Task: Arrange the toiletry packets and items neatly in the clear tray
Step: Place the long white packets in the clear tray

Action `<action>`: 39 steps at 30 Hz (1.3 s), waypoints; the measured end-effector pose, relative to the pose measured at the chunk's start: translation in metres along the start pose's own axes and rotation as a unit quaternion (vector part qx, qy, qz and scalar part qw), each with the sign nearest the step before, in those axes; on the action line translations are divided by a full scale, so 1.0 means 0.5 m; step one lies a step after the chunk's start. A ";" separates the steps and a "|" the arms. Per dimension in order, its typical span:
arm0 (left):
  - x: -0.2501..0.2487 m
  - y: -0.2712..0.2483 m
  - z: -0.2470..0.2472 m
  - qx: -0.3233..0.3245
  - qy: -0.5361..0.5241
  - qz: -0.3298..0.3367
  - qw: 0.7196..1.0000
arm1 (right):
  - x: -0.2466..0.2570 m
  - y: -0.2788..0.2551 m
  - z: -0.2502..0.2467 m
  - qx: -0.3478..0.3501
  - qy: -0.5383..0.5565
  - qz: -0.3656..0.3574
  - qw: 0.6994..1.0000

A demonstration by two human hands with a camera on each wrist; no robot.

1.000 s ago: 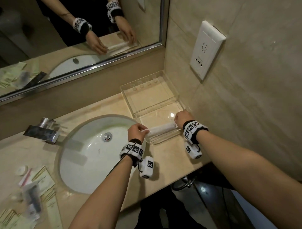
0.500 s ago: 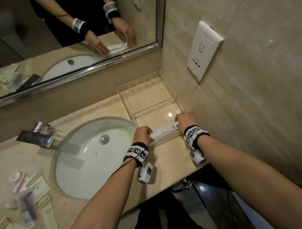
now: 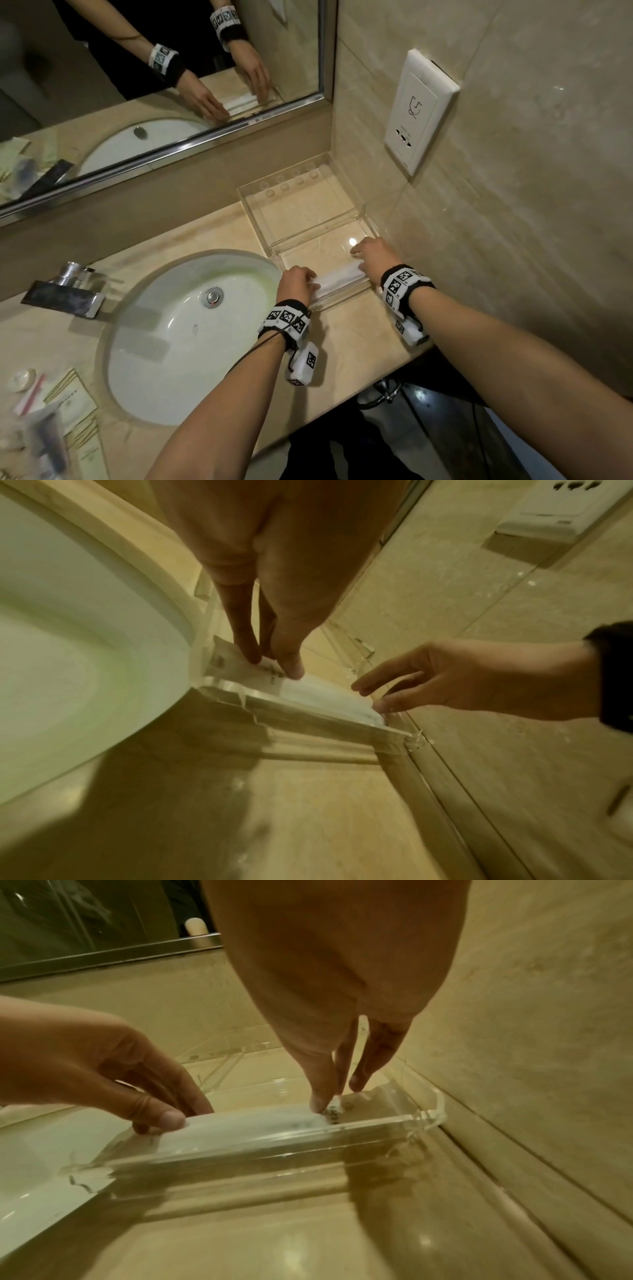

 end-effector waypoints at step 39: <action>0.209 -0.372 -0.303 -0.305 -0.141 -0.141 0.931 | 0.486 -0.114 -0.080 0.021 0.297 -0.268 0.916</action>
Point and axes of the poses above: each hand's wrist, its own y-axis towards the middle knuckle, its own z-axis out of the palm, x = y × z, the point moved 1 cm from there along y, towards the middle knuckle, and after that the axes turned 7 degrees about -y, right-handed, at the moved point
